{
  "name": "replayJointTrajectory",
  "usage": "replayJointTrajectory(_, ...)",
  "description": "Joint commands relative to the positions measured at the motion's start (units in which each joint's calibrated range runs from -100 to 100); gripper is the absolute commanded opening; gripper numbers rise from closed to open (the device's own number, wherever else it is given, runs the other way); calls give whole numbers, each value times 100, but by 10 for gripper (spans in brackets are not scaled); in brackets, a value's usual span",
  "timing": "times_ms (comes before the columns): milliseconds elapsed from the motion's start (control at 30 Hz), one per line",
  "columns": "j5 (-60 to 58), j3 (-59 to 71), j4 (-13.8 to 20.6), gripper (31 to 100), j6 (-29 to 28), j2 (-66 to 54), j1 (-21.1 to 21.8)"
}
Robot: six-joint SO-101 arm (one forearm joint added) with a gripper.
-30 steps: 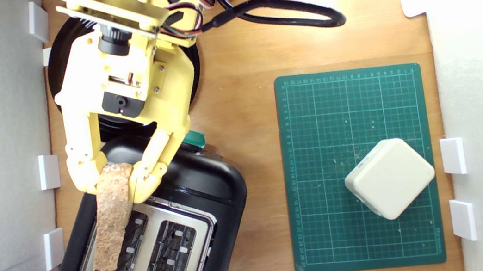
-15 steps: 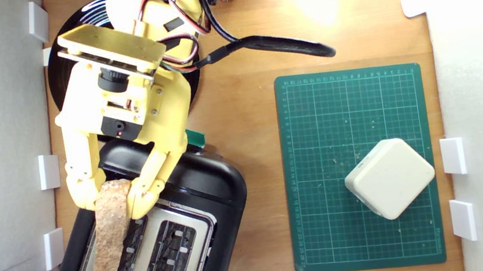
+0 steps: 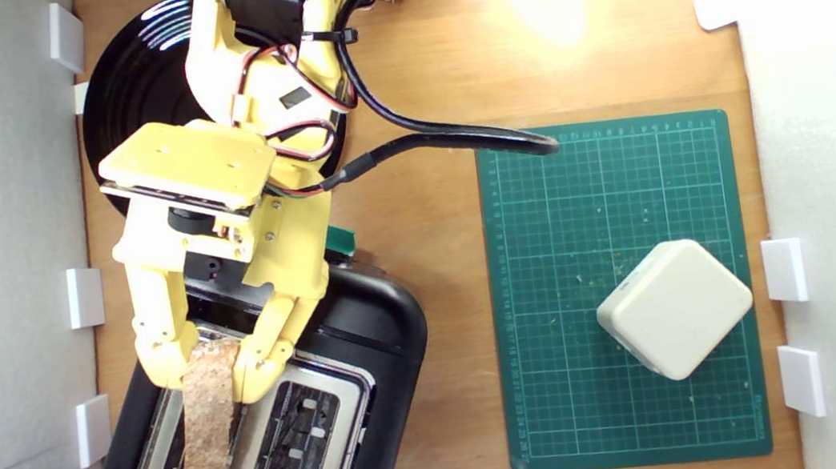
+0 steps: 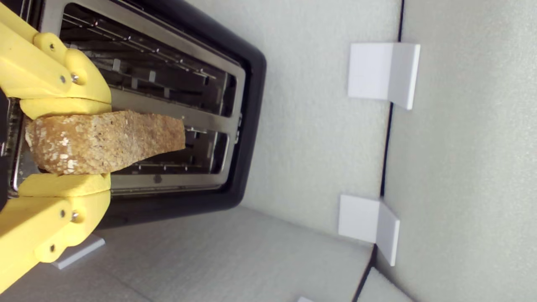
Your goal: Pick bread and place in toaster
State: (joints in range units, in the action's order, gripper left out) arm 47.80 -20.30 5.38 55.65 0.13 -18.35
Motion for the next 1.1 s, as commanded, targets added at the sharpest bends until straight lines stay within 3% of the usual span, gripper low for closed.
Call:
replayJointTrajectory(0, 24, -117, -57, 611, -7, 21, -34)
replayJointTrajectory(133, 24, -99, -66, 611, -12, 46, -83)
replayJointTrajectory(267, 24, -108, -365, 611, 25, 195, -252)
replayJointTrajectory(1067, 24, -127, -610, 611, -12, 853, -276)
